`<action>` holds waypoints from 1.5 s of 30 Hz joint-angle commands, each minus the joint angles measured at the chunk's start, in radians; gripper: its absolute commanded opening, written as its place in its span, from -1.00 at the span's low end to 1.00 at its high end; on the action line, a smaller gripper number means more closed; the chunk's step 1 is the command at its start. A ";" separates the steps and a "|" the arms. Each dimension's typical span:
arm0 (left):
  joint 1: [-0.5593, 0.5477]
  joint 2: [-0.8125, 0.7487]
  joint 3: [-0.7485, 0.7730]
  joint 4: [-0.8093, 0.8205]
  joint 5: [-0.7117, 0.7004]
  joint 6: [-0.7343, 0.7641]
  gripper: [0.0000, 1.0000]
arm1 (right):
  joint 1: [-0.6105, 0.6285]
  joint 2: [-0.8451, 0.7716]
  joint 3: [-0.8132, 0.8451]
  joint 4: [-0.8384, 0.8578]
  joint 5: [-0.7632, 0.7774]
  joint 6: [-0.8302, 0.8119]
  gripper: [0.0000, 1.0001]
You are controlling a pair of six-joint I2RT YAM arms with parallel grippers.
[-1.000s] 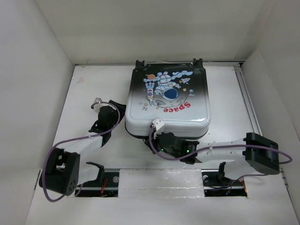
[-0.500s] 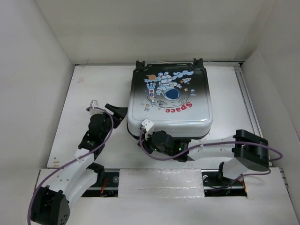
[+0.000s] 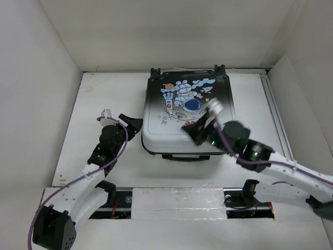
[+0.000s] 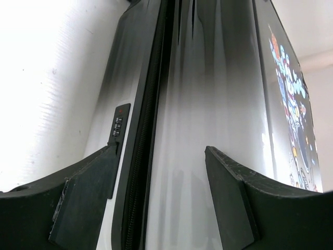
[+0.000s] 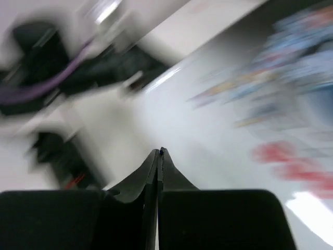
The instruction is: Pack the luggage
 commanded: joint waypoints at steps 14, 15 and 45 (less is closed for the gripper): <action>-0.028 -0.044 -0.056 0.104 0.000 0.104 0.24 | -1.147 0.292 0.085 -0.065 -0.124 -0.070 -0.93; -0.042 -0.044 -0.056 0.090 0.000 0.116 0.24 | -1.129 0.330 0.085 -0.053 -0.151 -0.059 -0.86; -0.562 0.163 0.042 0.439 0.078 0.254 0.27 | -0.968 1.064 1.196 -0.194 -0.840 -0.079 -0.22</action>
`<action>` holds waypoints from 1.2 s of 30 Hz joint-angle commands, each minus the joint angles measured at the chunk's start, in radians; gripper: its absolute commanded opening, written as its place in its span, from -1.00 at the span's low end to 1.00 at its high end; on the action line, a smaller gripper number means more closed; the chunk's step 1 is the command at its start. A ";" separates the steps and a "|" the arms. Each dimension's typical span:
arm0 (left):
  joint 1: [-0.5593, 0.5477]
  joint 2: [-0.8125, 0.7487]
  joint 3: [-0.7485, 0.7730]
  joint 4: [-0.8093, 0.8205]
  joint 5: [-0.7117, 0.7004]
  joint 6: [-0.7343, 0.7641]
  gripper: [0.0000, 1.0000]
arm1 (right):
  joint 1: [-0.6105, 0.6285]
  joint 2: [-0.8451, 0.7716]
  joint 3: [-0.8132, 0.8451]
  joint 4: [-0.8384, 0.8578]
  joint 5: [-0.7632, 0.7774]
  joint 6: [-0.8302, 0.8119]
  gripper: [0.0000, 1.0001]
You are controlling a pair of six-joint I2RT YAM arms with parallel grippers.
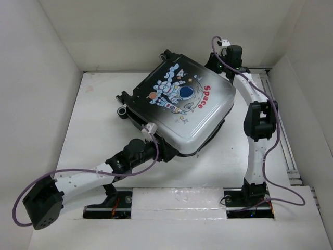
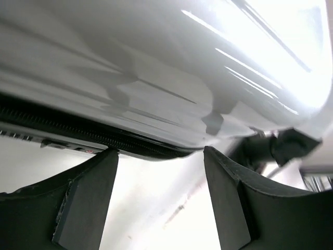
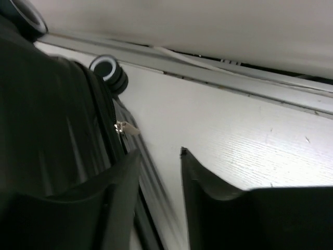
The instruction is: Pack the luggage
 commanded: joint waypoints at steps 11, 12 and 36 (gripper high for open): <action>-0.019 -0.175 0.356 -0.033 -0.701 0.011 0.77 | 0.009 -0.613 -0.265 -0.038 -0.155 0.020 0.36; 0.008 -0.114 0.403 -0.078 -0.720 -0.005 0.82 | 0.009 -0.695 -0.311 -0.021 -0.155 0.020 0.36; 0.823 0.296 0.348 0.046 0.053 -0.404 0.98 | 0.687 -1.722 -1.480 -0.091 0.281 0.213 0.26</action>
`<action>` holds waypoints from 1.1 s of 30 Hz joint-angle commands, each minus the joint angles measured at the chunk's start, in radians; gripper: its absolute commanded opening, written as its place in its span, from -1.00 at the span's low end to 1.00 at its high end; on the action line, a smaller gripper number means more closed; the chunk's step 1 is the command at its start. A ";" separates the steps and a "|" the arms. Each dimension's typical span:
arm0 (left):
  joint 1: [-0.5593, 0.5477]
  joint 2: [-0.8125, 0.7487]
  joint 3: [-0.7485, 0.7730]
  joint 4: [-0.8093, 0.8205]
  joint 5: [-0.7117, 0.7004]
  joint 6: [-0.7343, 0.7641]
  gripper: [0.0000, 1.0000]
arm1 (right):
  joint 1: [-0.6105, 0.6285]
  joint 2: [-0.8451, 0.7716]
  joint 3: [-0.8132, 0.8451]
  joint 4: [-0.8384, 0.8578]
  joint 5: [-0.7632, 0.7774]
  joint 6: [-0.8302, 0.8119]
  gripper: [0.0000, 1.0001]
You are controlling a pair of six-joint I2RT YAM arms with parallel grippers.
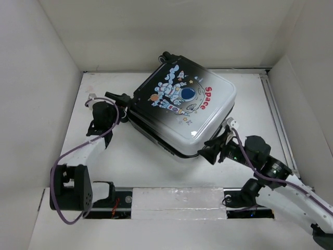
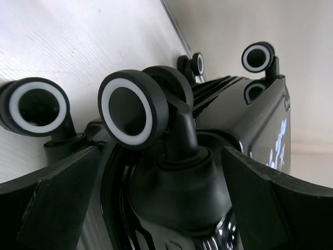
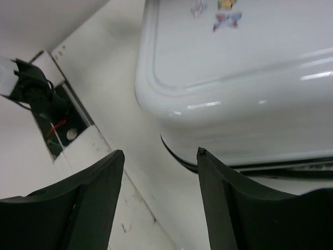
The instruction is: Pack the luggage
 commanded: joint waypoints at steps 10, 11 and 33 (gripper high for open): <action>0.015 0.217 0.135 0.258 0.122 -0.047 0.88 | 0.105 -0.016 -0.103 -0.057 0.117 0.141 0.29; 0.015 0.217 0.135 0.275 0.122 -0.047 0.81 | 0.106 0.002 -0.115 -0.056 0.117 0.155 0.29; 0.015 0.001 0.195 0.293 0.084 0.011 -1.00 | 0.106 -0.155 -0.337 -0.010 0.253 0.391 0.13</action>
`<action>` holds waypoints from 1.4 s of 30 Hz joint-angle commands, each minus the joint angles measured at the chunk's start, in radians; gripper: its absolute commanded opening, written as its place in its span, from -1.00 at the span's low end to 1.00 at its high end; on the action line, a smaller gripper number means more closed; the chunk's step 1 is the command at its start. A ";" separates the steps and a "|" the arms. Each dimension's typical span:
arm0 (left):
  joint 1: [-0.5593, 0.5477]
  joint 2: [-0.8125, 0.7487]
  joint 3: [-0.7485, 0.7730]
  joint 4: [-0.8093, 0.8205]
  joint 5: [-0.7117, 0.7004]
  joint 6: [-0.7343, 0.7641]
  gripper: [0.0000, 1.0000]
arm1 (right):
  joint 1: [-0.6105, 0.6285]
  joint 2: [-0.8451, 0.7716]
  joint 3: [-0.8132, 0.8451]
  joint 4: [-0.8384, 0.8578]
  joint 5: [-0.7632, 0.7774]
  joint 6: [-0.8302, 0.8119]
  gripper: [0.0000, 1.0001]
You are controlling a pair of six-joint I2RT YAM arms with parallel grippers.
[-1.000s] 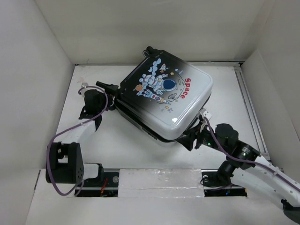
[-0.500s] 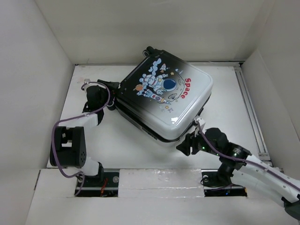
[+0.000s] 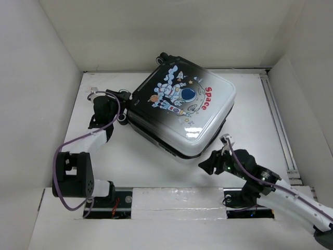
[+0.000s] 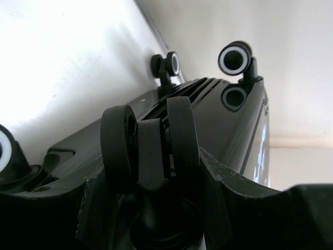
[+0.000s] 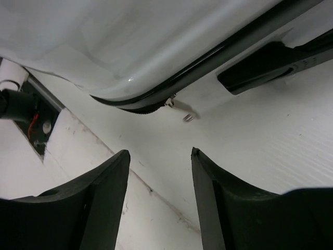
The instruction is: Pack the luggage
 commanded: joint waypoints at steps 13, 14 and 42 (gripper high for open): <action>0.008 -0.201 0.320 -0.143 -0.005 0.157 -1.00 | 0.007 0.175 -0.020 0.331 0.109 -0.197 0.19; 0.008 -0.210 0.320 -0.156 -0.005 0.157 -1.00 | 0.007 0.192 -0.020 0.378 0.082 -0.215 0.15; 0.021 -0.221 0.035 -0.064 -0.165 0.116 -1.00 | 0.065 0.163 0.090 0.270 -0.163 -0.193 -1.00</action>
